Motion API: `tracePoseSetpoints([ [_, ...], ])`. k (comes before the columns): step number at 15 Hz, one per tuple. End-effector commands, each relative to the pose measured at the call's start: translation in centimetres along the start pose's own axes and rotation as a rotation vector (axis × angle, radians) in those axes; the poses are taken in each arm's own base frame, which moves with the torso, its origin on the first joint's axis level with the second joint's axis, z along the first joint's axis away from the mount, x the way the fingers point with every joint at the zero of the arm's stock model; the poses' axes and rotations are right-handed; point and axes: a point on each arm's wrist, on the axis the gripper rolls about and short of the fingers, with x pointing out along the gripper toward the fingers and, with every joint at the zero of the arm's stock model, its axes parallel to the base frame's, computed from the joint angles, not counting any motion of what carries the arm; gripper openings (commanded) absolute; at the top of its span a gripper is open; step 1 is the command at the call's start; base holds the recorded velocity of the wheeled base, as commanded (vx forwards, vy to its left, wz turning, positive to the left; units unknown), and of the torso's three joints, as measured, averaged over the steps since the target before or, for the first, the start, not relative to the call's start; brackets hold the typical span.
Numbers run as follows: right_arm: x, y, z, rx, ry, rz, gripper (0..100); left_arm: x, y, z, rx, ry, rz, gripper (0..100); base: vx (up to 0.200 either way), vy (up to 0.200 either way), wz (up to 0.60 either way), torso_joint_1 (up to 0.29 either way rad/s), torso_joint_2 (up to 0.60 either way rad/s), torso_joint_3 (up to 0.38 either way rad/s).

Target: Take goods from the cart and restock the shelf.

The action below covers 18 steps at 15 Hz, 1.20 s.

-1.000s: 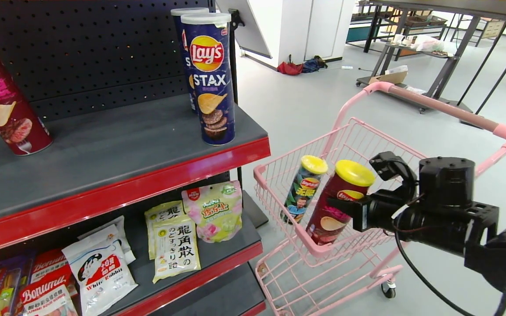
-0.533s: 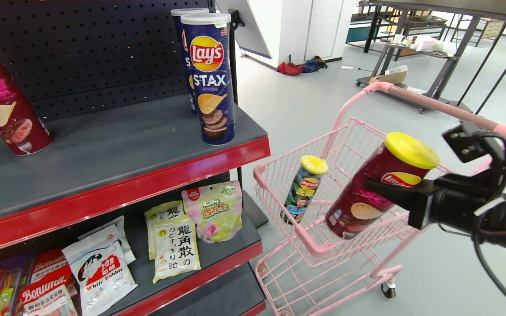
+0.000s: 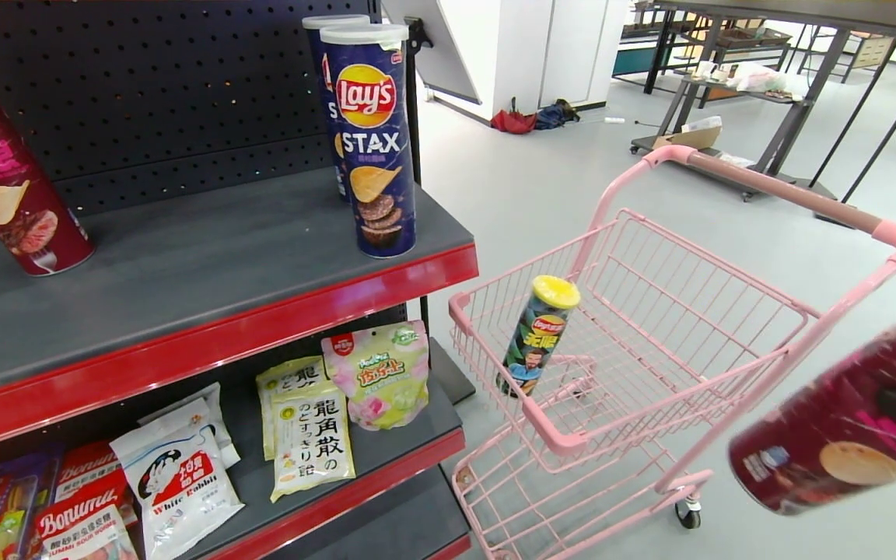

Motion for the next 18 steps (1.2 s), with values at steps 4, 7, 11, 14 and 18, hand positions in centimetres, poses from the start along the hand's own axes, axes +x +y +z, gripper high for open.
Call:
tracePoseSetpoints([
  [4, -7.2, -0.3, -5.2, 0.017, -0.058, -0.234, 0, 0.0, 0.0, 0.0, 0.002, 0.000, 0.000, 100, 0.000, 0.000, 0.00, 0.000, 0.00, 0.000],
  [7, -7.2, -0.4, -4.9, 0.000, -0.059, -0.255, 0, 0.0, 0.0, 0.0, 0.000, 0.000, 0.000, 100, 0.000, 0.000, 0.00, 0.000, 0.00, 0.000],
  [11, -6.7, -0.4, -5.2, -0.054, -0.015, -0.250, 0, 0.0, 0.0, 0.0, 0.000, 0.000, -0.001, 100, 0.000, 0.000, 0.00, 0.000, 0.00, 0.000],
  [14, -6.7, -0.4, -5.2, -0.055, -0.011, -0.251, 0, 0.0, 0.0, 0.0, 0.000, 0.000, 0.000, 100, 0.000, 0.000, 0.00, 0.000, 0.00, 0.000],
  [18, -6.7, -0.4, -5.1, -0.063, -0.013, -0.254, 0, 0.0, 0.0, 0.0, 0.000, 0.000, 0.000, 100, 0.000, 0.000, 0.00, 0.065, -0.22, -0.151],
])
